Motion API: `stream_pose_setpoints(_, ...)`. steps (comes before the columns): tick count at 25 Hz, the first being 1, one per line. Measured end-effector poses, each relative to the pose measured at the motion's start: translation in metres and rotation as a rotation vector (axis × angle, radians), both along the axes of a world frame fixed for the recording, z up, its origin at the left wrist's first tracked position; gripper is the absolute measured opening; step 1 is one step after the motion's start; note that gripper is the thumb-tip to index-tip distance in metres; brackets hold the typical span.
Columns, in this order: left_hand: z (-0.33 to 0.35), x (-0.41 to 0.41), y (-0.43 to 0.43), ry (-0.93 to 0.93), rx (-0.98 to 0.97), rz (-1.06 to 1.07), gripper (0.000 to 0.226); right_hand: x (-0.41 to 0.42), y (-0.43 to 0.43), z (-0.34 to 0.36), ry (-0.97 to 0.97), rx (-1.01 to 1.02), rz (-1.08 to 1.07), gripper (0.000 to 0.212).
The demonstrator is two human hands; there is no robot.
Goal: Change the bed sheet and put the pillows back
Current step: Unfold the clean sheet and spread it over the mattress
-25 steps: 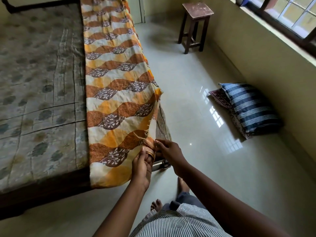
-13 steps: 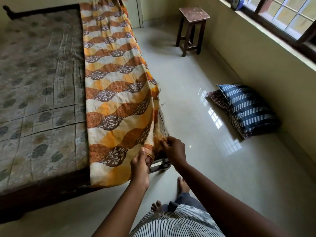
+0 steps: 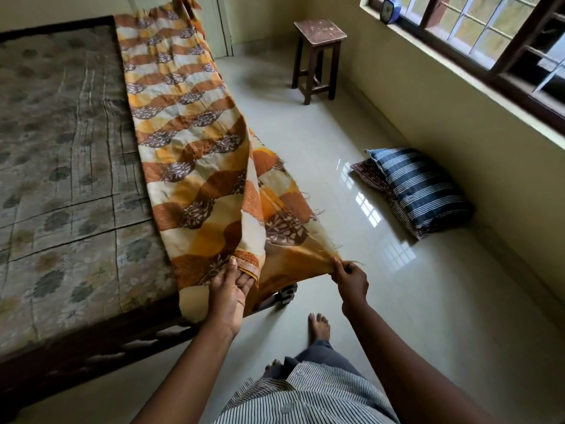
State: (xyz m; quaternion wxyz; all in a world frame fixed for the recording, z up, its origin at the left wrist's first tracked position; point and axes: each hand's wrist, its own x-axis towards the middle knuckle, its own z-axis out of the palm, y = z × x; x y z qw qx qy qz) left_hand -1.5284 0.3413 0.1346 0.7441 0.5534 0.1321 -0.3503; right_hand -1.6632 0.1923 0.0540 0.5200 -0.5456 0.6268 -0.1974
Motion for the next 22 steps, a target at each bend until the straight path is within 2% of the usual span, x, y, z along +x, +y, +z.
stream_pose_setpoints(2,-0.003,-0.001,-0.003,0.004,0.01,-0.023,0.017,-0.001,0.002,-0.01,-0.041,0.162,-0.046,0.021)
stream_pose_setpoints(4,-0.008,0.0,-0.004,-0.003,0.012,-0.028,0.031,0.0,0.013,-0.009,-0.137,0.284,-0.057,0.011)
stream_pose_setpoints(8,-0.023,0.001,-0.004,-0.038,0.097,-0.14,0.043,-0.002,0.055,0.008,-0.234,0.296,0.141,0.024)
stream_pose_setpoints(12,-0.029,-0.002,-0.014,-0.068,0.186,-0.274,0.037,0.019,0.05,0.029,-0.241,0.264,0.326,0.016)
stream_pose_setpoints(15,-0.021,-0.002,-0.019,-0.258,0.318,-0.519,0.024,0.053,0.028,0.051,-0.367,0.391,0.424,0.024)
stream_pose_setpoints(16,-0.017,-0.001,-0.021,-0.343,0.376,-0.612,0.024,0.065,0.02,0.057,-0.321,0.356,0.485,0.025)
stream_pose_setpoints(17,-0.014,0.003,-0.024,-0.413,0.418,-0.701,0.024,0.078,0.013,0.059,-0.198,0.266,0.55,0.027)
stream_pose_setpoints(20,-0.01,0.034,-0.037,-0.508,0.491,-0.882,0.027,0.109,-0.006,0.052,0.301,-0.04,0.696,0.029)
stream_pose_setpoints(22,-0.014,0.072,-0.047,-0.689,0.639,-0.899,0.039,0.122,-0.01,0.051,0.394,-0.129,0.822,0.032)
